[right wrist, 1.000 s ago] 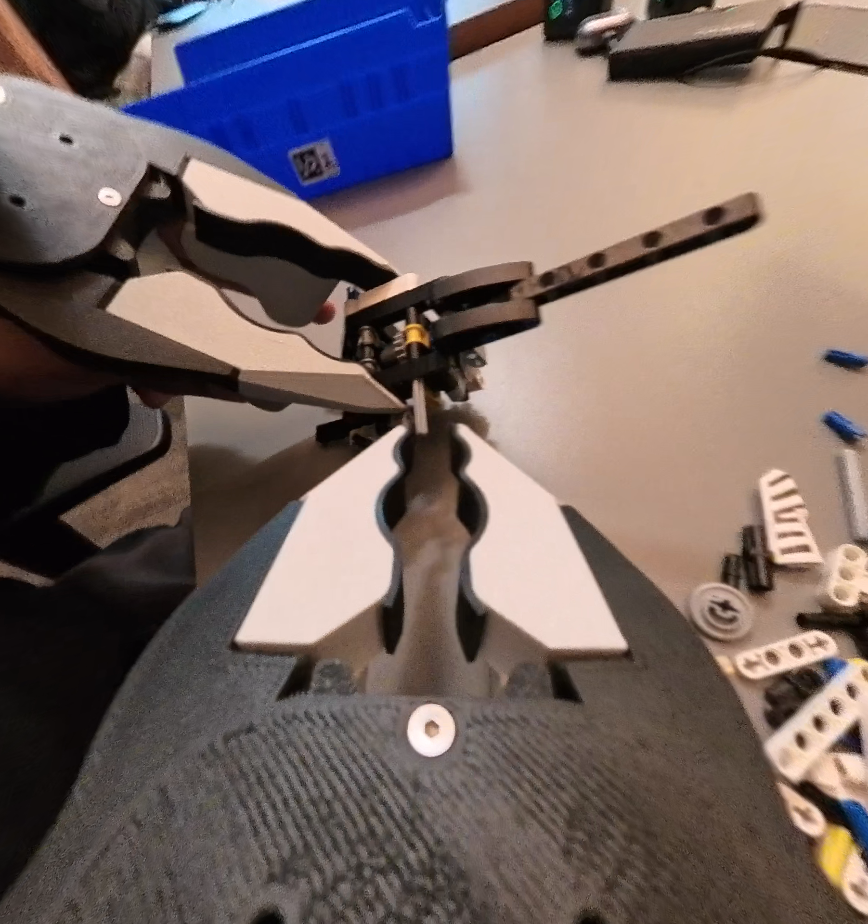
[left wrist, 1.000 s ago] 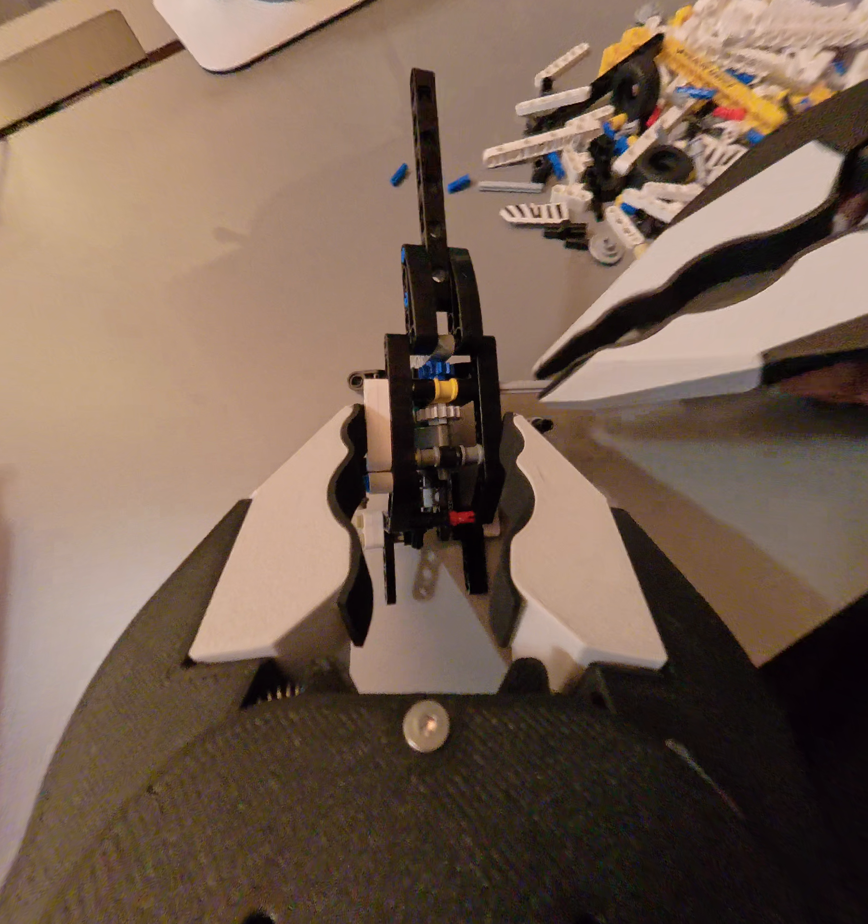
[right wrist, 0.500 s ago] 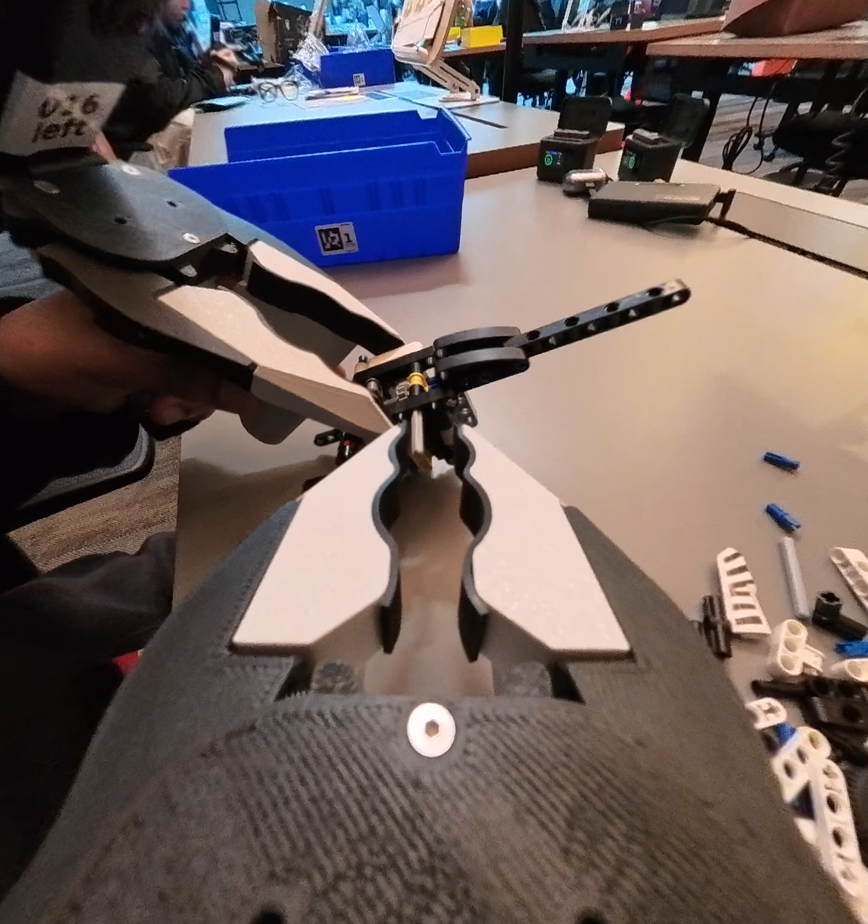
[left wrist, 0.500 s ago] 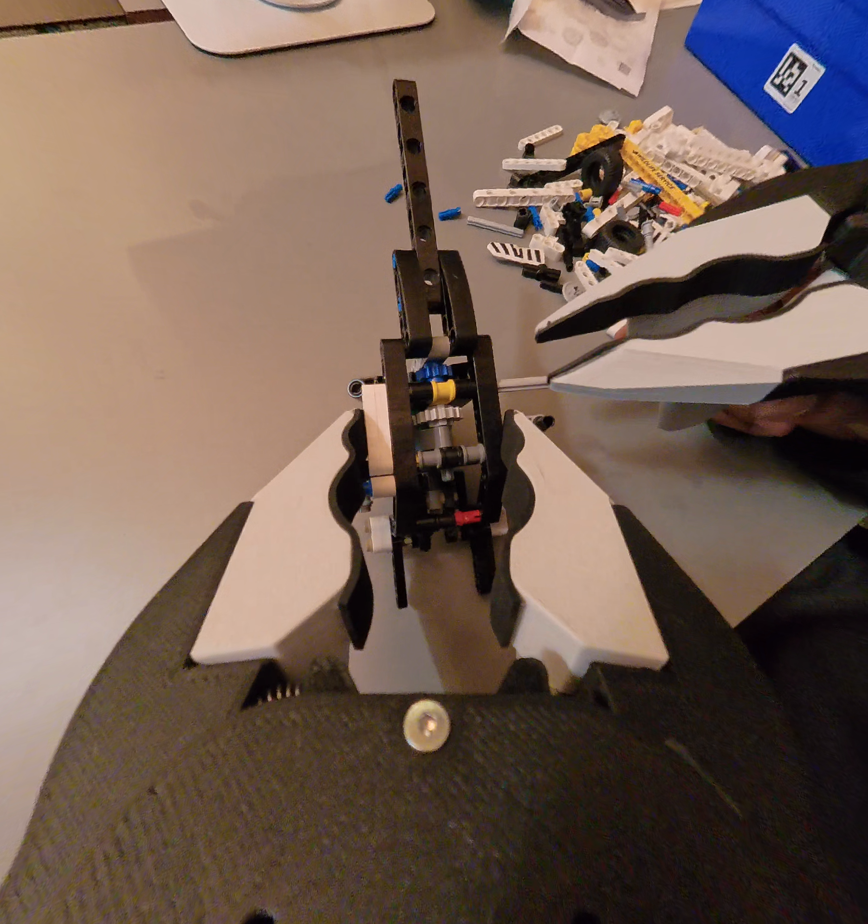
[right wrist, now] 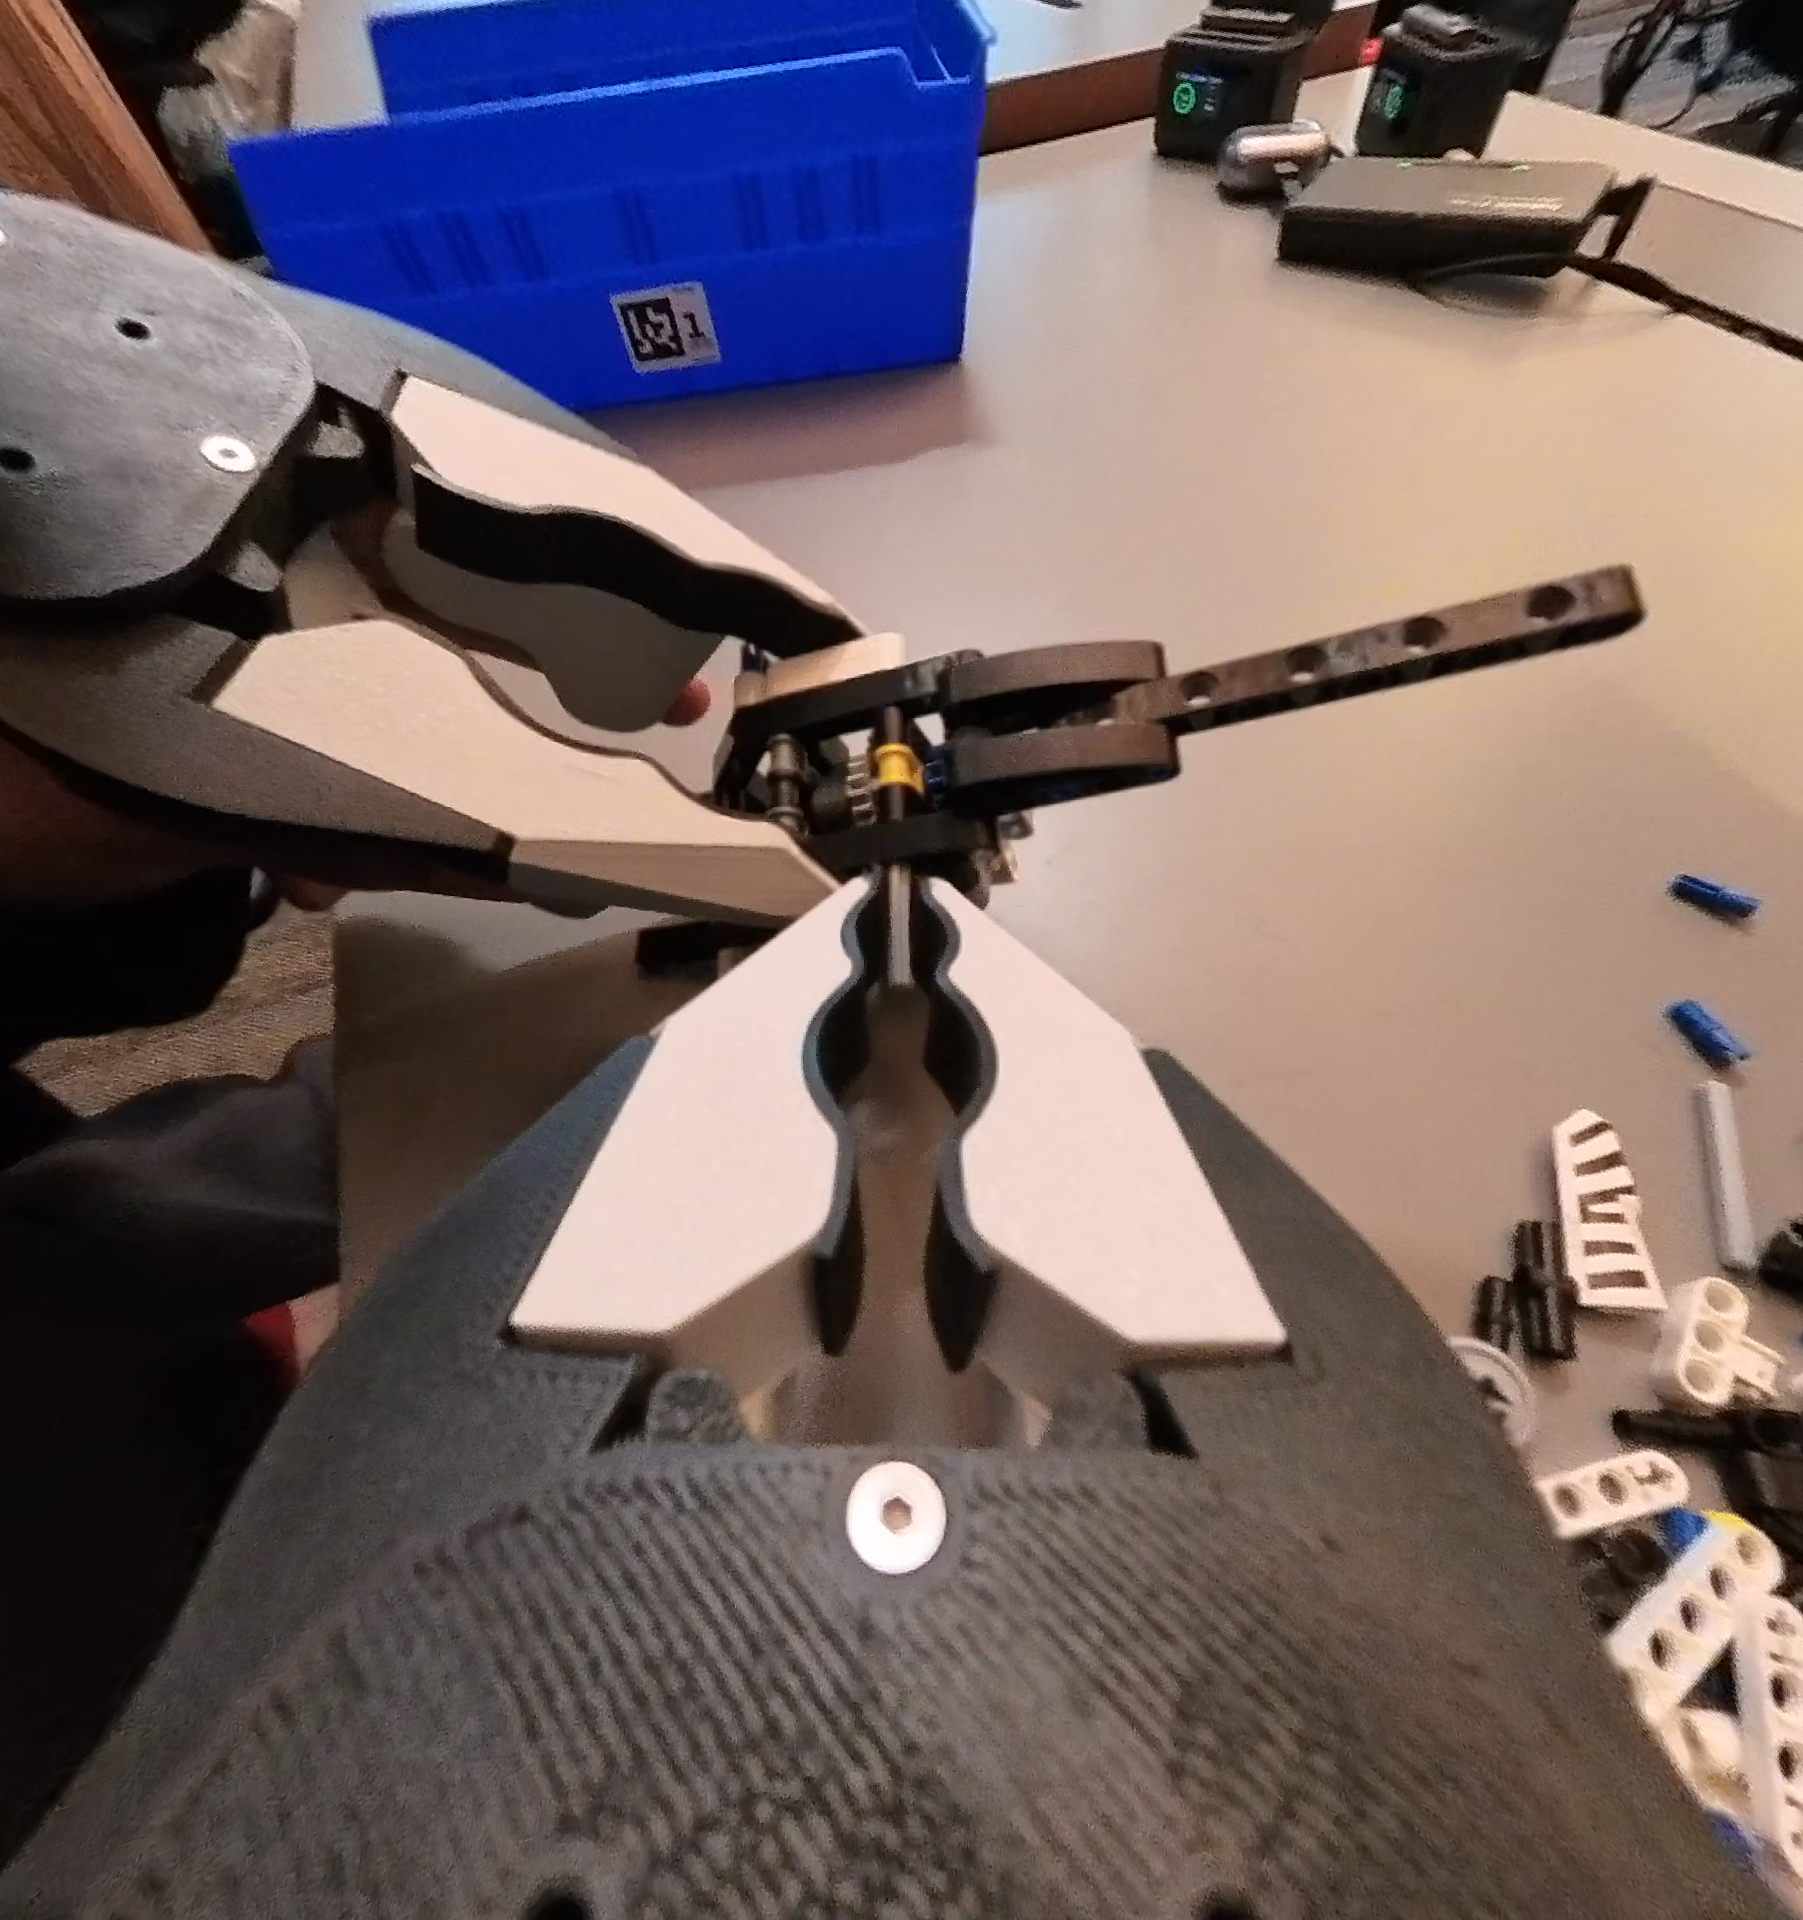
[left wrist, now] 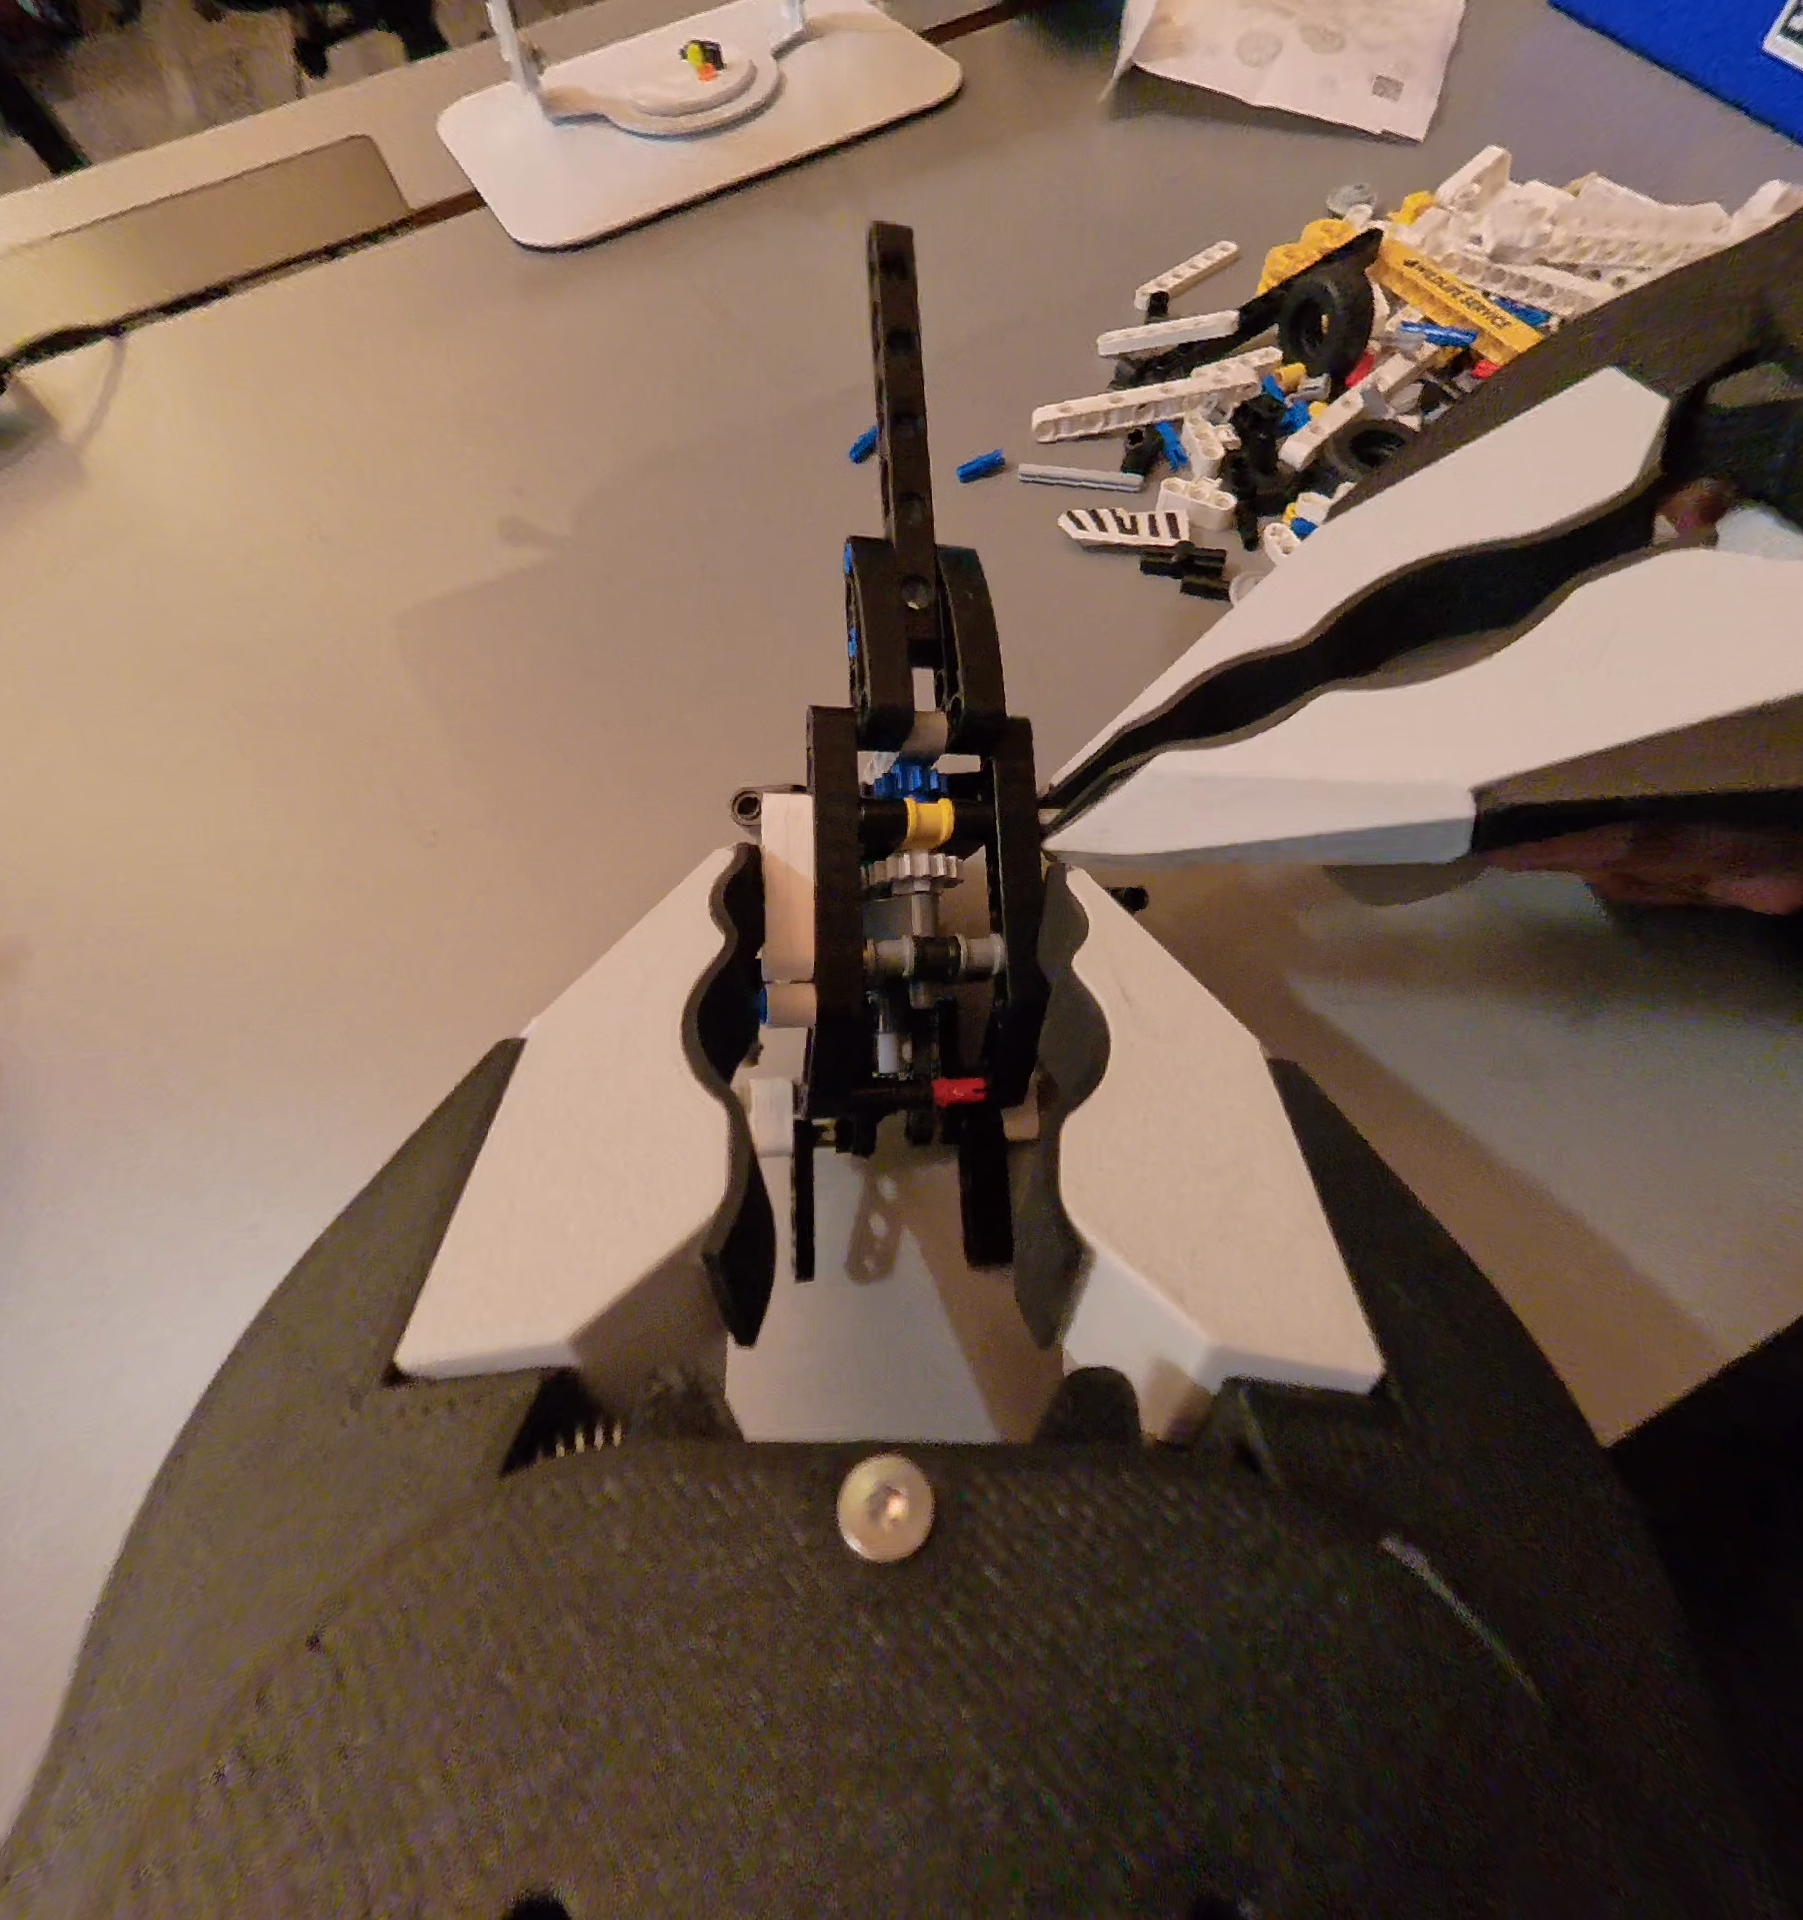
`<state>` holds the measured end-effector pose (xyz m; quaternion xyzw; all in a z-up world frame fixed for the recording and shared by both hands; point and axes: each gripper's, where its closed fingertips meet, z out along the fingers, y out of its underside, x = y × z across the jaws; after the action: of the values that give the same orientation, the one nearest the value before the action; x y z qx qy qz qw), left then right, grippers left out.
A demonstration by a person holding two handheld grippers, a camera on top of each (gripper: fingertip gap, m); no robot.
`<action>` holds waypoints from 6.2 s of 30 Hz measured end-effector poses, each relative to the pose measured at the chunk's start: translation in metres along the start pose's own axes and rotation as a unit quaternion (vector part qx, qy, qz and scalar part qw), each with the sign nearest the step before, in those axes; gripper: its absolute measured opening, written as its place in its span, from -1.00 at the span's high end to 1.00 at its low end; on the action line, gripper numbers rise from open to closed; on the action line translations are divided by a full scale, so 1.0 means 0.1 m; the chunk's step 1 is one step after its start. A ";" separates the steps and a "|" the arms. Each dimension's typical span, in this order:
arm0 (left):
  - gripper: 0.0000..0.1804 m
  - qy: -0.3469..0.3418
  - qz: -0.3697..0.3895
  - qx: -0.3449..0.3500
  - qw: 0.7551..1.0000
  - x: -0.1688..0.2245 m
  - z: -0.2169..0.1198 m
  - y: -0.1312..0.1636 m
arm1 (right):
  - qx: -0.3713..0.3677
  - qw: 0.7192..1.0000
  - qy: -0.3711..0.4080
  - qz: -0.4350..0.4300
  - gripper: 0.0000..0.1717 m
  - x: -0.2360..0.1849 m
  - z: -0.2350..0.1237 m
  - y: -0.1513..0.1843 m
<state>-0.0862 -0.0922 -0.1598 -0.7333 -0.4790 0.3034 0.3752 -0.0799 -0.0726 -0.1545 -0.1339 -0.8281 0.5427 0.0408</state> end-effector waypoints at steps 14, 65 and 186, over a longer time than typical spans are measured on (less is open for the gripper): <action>0.39 0.005 0.002 0.018 1.000 0.09 0.04 -0.03 | -0.012 0.992 0.071 -0.106 0.97 0.04 -0.09 0.10; 0.40 0.101 0.018 0.000 0.995 0.17 0.01 -0.04 | 0.058 0.995 0.069 -0.045 0.54 0.29 -0.28 -0.32; 0.84 0.461 -0.168 0.139 0.860 0.43 -1.33 -0.61 | 0.248 0.828 -0.468 0.183 0.95 -0.57 -1.07 -0.64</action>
<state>0.0071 -0.0706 -0.0416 -0.6381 -0.3198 -0.0731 0.6966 -0.0142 -0.0171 -0.0481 0.0017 -0.5463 0.7249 -0.4197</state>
